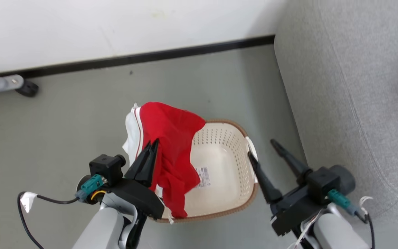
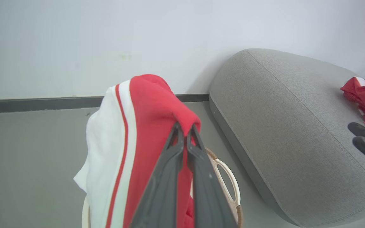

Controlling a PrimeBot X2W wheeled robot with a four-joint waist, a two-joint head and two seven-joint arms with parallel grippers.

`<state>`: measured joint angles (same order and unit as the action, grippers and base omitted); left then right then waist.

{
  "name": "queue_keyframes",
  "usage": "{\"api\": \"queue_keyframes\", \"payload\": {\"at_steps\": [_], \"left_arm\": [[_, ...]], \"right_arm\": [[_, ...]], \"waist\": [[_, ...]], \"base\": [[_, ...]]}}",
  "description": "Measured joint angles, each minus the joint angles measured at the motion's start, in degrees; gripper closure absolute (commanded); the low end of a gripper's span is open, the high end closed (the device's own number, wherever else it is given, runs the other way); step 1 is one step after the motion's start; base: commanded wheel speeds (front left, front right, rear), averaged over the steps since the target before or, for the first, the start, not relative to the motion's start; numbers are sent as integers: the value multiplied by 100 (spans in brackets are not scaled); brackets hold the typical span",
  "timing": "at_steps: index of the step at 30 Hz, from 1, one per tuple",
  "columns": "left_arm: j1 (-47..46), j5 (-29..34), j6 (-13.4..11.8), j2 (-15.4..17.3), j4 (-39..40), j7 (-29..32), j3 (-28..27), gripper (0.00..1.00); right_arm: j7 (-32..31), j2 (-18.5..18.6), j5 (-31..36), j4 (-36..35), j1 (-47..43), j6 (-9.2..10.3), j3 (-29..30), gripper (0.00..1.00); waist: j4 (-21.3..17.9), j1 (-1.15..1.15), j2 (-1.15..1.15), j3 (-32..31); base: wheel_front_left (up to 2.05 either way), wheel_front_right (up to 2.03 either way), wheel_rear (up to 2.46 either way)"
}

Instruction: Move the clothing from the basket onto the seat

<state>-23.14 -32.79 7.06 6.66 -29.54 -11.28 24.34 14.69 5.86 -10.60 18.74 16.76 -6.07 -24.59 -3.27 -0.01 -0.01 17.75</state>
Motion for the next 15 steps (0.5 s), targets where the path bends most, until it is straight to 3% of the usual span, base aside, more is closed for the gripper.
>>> {"api": "queue_keyframes", "payload": {"at_steps": [15], "left_arm": [[605,16,0,-3,822,-23,380,100]], "right_arm": [[0,-130,-19,73,-353,-100,-846,0]], "waist": [[379,0,0,-1202]], "base": [[0,0,0]]}}
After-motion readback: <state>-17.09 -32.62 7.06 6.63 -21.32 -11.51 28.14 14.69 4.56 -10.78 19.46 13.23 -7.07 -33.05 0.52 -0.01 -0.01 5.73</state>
